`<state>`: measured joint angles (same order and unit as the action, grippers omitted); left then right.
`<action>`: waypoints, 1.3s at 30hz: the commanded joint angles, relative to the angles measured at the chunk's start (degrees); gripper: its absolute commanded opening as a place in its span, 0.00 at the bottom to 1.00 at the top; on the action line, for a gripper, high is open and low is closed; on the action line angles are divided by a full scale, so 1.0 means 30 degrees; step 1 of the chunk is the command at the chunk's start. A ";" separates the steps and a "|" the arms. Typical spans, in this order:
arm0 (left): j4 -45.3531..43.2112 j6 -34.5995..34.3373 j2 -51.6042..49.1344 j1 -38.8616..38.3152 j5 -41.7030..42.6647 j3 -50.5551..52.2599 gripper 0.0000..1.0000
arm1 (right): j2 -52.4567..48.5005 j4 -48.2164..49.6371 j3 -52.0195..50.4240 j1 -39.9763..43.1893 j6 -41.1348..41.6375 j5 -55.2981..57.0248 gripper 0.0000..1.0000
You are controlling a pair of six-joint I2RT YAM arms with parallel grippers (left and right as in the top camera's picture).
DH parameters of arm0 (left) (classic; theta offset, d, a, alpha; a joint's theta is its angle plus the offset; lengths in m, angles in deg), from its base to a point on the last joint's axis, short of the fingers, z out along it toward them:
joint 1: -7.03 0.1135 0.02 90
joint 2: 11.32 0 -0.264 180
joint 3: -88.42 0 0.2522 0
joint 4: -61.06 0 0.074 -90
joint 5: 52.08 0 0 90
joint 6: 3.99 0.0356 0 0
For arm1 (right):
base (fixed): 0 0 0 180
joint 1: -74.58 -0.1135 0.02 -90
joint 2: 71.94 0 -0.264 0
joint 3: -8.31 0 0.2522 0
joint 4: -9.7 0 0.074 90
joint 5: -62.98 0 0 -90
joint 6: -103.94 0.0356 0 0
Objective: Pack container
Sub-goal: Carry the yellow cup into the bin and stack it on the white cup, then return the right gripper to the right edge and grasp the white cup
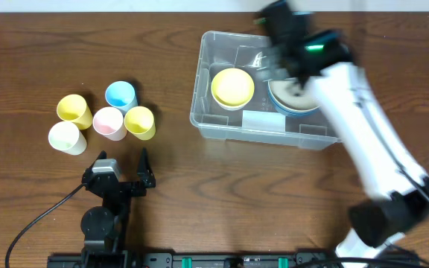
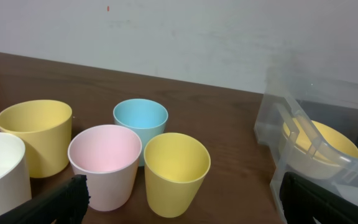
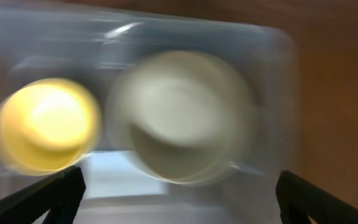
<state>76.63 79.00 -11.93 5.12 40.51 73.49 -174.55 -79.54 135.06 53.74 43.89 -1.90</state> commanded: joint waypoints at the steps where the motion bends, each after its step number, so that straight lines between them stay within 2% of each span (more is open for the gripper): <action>1: 0.0743 0.0328 0.0102 0.0117 -0.0299 0.0313 0.98 | 0.1537 -0.2149 0.0226 0.2616 0.4983 0.1698 0.99; 7: 0.0743 0.0328 0.0102 0.0117 -0.0306 0.0313 0.98 | 0.2113 -0.6317 0.0022 0.8211 0.8182 0.1683 0.99; 11: 0.0736 0.0335 0.0102 0.0117 -0.0306 0.0313 0.98 | 0.2120 -0.6280 -0.1865 1.0601 0.9384 0.1712 0.99; 16: 0.0743 0.0335 0.0102 0.0117 -0.0299 0.0313 0.98 | 0.2113 -0.3650 -0.5880 1.3355 1.0506 0.1457 0.99; 18: 0.0743 0.0328 0.0102 0.0117 -0.0306 0.0313 0.98 | 0.2113 -0.1450 -0.7694 1.4688 0.9253 0.0488 0.99; 22: 0.0743 0.0335 0.0102 0.0117 -0.0306 0.0313 0.98 | 0.2106 0.3075 -1.0280 1.7617 0.4561 -0.3344 0.99; 26: 0.0743 0.0328 0.0102 0.0117 -0.0306 0.0313 0.98 | 0.2106 0.4065 -1.1111 2.0152 0.4313 -0.4036 0.99; 28: 0.0743 0.0328 0.0102 0.0117 -0.0306 0.0313 0.98 | 0.2113 0.4532 -1.1271 2.0968 0.3344 -0.4364 0.99; 33: 0.0743 0.0328 0.0102 0.0117 -0.0306 0.0313 0.98 | 0.2106 0.6768 -1.2225 2.1638 0.1464 -0.6331 0.99; 39: 0.0743 0.0335 0.0102 0.0117 -0.0306 0.0313 0.98 | 0.2025 1.0054 -1.4404 2.1697 0.1348 -0.5938 0.99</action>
<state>76.69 79.00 -11.93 5.12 40.51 73.45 -168.95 -51.17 94.32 118.40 50.06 -19.21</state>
